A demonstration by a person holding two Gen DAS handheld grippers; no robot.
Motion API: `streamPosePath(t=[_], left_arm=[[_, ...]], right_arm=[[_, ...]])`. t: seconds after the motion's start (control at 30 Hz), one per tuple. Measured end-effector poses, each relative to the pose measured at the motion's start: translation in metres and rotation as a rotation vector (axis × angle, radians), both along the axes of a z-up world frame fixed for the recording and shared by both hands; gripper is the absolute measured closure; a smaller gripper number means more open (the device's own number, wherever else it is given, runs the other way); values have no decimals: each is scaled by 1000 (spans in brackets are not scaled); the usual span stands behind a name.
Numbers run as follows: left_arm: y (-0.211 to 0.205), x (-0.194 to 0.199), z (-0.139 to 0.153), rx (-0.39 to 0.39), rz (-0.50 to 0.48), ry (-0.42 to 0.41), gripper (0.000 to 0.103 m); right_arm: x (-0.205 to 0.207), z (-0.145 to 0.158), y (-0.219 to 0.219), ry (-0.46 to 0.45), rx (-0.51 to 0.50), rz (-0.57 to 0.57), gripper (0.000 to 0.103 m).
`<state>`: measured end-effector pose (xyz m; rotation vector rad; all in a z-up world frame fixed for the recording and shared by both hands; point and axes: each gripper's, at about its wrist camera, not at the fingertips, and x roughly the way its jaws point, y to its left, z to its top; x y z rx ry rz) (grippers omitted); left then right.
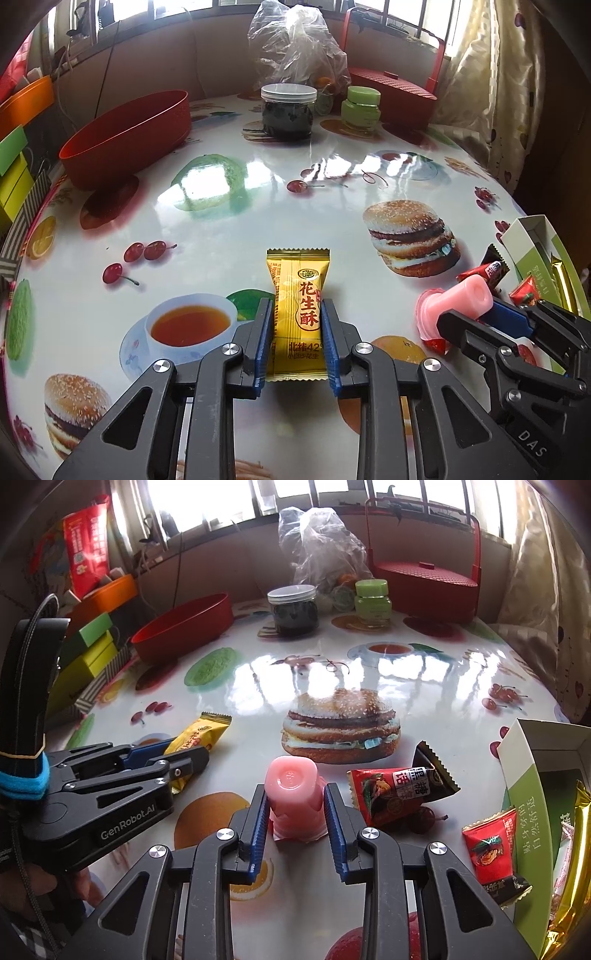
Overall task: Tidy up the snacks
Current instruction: 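Carry the peanut candy in the left tool while the right carries the jelly cup to the box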
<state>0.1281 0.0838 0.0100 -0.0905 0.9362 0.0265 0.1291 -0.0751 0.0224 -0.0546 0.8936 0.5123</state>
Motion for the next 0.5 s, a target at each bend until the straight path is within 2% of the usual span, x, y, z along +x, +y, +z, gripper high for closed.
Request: streamPosePath(t=[0.5], left_arm=[[-1, -15, 9, -14, -3, -35, 79]], right_arm=[[-4, 3, -2, -10, -5, -13, 76]])
